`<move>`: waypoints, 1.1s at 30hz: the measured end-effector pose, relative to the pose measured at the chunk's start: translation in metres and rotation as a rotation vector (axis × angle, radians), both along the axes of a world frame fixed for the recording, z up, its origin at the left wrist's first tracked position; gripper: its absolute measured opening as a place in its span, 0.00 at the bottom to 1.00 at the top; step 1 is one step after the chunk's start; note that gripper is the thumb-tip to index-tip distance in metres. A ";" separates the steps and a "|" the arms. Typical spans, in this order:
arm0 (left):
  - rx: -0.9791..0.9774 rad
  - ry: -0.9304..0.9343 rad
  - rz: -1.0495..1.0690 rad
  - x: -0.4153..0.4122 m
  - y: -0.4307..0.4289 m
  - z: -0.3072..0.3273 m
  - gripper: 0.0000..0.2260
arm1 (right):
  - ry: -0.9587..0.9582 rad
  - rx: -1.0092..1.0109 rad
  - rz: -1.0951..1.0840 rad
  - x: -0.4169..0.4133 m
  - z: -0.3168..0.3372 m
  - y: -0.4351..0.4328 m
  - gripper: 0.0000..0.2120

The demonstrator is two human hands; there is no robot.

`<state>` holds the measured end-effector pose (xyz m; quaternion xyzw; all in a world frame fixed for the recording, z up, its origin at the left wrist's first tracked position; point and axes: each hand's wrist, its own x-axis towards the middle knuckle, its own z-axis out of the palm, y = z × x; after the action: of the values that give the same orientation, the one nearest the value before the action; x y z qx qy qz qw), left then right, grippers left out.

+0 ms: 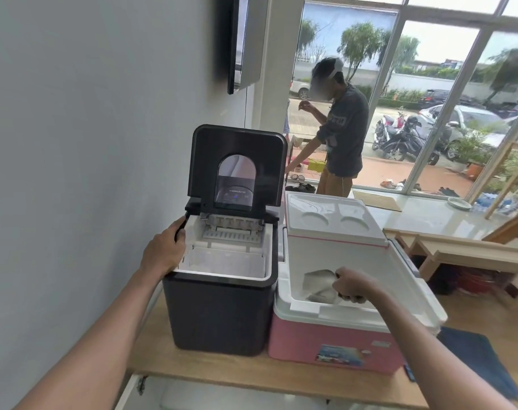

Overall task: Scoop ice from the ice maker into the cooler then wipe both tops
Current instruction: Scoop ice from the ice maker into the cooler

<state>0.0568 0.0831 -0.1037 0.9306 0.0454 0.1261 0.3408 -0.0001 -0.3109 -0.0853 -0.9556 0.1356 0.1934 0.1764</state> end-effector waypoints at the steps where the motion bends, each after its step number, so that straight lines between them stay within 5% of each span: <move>1: 0.003 -0.003 -0.001 0.001 0.001 -0.001 0.20 | -0.013 -0.030 0.009 -0.001 0.002 0.000 0.07; 6: 0.025 -0.005 0.009 0.003 0.001 -0.003 0.20 | -0.179 -0.181 0.035 0.003 0.019 -0.008 0.14; 12: 0.021 0.002 0.023 0.001 0.000 -0.001 0.20 | -0.448 -0.001 0.094 0.022 0.068 0.029 0.13; 17: 0.011 -0.008 0.031 0.001 0.001 -0.001 0.20 | -0.577 -0.215 0.152 0.029 0.089 0.068 0.14; 25: -0.027 -0.026 0.050 0.000 0.000 0.000 0.19 | -0.541 -0.111 0.288 0.039 0.091 0.119 0.17; 33: -0.042 -0.014 0.053 0.000 0.001 0.001 0.19 | -0.390 -0.320 0.558 0.044 0.024 0.189 0.17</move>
<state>0.0565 0.0842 -0.1028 0.9207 0.0703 0.1405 0.3573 0.0434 -0.1223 -0.0615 -0.9901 -0.1378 0.0246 -0.0124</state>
